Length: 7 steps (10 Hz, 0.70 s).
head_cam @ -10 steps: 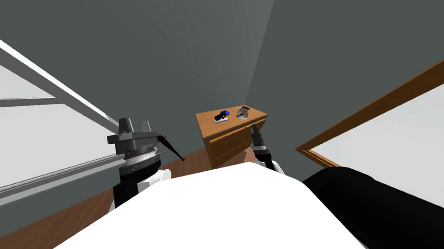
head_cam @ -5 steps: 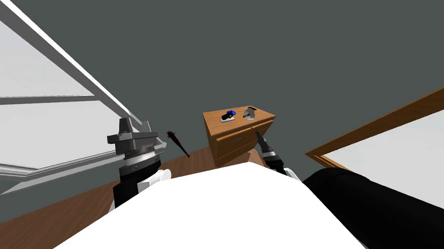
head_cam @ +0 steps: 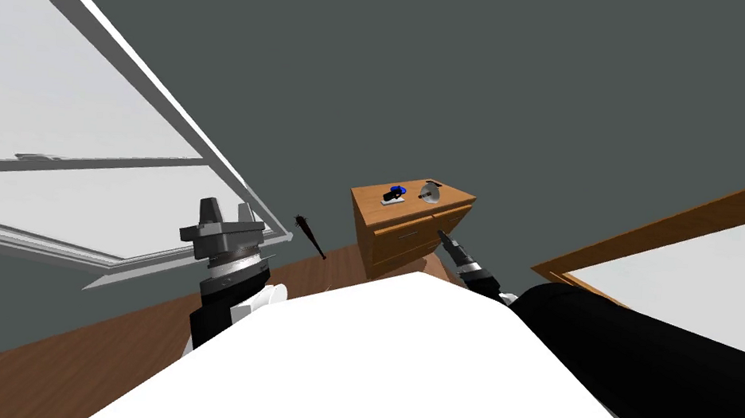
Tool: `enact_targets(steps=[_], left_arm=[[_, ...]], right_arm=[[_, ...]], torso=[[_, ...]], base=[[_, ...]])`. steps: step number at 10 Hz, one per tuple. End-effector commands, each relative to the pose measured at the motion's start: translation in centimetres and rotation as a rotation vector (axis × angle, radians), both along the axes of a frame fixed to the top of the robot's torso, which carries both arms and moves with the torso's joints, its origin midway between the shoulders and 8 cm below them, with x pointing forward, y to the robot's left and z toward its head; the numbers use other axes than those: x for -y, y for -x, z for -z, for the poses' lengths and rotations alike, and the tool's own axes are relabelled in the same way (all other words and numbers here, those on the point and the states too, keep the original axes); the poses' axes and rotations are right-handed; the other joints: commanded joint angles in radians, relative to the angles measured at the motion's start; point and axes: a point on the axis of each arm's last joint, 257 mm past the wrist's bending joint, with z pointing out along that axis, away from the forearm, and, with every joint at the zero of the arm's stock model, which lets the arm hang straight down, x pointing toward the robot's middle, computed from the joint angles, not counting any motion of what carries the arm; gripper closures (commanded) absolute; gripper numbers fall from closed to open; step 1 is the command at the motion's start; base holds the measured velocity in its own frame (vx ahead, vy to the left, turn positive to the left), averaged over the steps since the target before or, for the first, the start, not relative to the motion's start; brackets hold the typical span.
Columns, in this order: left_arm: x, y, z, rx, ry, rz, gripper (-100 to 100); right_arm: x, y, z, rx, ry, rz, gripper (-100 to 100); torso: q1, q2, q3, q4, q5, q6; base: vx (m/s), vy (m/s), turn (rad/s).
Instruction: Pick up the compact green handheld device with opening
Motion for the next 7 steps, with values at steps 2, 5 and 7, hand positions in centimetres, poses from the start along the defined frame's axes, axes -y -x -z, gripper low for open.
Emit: enact_targets(steps=[2, 5, 7], left_arm=[[0.0, 0.0, 0.0, 0.000, 0.000, 0.000, 0], [0.0, 0.0, 0.0, 0.000, 0.000, 0.000, 0], [0.0, 0.0, 0.0, 0.000, 0.000, 0.000, 0]], right_arm=[[2.9, 2.4, 1.6, -0.091, 0.102, 0.024, -100], [7.9, 6.4, 3.1, -0.233, 0.269, 0.058, -100], [10.3, 8.6, 3.4, -0.306, 0.352, 0.065, -100]], torso=[[0.001, 0.000, 0.000, 0.000, 0.000, -0.001], [0.000, -0.001, 0.000, 0.000, 0.000, 0.000], [0.000, -0.001, -0.001, 0.000, 0.000, 0.000]], base=[[-0.006, 0.077, 0.162], [0.004, 0.084, 0.199], [0.008, 0.076, 0.189]])
